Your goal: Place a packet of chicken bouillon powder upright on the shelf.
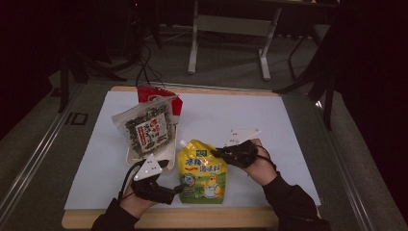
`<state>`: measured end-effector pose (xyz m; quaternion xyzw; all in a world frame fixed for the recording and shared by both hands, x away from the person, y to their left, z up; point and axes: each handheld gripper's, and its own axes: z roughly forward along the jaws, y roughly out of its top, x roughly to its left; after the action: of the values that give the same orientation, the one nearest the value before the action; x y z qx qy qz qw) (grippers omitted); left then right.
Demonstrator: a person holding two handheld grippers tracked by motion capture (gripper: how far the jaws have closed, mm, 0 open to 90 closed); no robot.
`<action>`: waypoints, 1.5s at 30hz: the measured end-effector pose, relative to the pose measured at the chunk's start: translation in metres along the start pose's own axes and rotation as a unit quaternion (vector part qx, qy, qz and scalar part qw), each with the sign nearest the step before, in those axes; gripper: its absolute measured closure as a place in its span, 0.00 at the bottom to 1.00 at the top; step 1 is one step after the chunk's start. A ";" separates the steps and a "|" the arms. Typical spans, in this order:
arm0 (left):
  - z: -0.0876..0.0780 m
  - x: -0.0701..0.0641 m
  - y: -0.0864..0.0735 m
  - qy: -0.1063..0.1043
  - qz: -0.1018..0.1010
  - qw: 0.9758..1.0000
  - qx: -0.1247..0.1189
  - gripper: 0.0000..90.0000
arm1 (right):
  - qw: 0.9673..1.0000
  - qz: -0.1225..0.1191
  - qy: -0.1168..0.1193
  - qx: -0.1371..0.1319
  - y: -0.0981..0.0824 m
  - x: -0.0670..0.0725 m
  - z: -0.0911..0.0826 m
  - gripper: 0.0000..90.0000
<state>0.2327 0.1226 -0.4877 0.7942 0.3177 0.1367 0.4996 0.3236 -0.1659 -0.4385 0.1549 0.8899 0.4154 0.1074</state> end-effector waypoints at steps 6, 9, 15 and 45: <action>0.002 0.003 0.007 0.003 0.000 1.000 -0.001 0.10 | 1.000 -0.020 0.010 -0.018 0.003 0.013 -0.012 0.98; 0.004 0.004 0.012 0.000 0.003 1.000 -0.002 0.11 | 0.999 -0.025 0.012 -0.025 0.004 0.019 -0.016 0.98; 0.006 0.001 0.021 -0.005 0.014 1.000 -0.006 0.16 | 0.999 -0.035 0.016 -0.037 0.004 0.026 -0.022 0.98; 0.006 0.005 0.030 -0.078 0.067 0.995 0.002 1.00 | 0.998 -0.029 0.027 -0.045 -0.005 0.029 -0.030 0.97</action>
<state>0.2503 0.1127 -0.4643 0.8229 0.2242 0.1067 0.5111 0.2858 -0.1789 -0.4251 0.1133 0.8770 0.4556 0.1022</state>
